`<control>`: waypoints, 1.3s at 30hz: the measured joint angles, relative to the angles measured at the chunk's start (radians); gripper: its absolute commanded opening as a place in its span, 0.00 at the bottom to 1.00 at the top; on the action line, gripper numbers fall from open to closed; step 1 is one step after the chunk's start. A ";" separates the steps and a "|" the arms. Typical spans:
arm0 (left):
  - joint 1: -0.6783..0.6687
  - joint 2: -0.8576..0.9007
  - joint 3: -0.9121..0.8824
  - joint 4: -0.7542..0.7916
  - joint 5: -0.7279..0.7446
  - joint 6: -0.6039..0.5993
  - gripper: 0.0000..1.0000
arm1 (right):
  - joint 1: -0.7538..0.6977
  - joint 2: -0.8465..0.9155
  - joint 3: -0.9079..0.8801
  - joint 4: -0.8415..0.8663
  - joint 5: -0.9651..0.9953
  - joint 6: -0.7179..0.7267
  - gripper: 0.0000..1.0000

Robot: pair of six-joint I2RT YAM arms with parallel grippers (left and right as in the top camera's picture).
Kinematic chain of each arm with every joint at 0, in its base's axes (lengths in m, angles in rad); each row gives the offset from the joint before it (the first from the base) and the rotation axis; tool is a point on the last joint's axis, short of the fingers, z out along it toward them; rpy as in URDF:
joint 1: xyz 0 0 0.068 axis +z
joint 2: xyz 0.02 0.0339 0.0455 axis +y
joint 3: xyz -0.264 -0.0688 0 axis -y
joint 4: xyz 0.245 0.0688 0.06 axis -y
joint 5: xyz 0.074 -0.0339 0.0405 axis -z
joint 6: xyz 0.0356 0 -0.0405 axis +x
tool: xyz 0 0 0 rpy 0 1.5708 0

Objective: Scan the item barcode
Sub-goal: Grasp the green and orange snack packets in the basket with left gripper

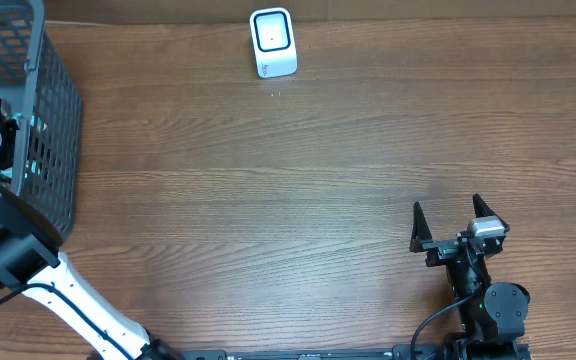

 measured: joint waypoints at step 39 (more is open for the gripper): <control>-0.341 -0.799 0.092 -0.028 0.029 -0.351 0.37 | 0.000 0.000 0.000 0.000 0.000 0.000 1.00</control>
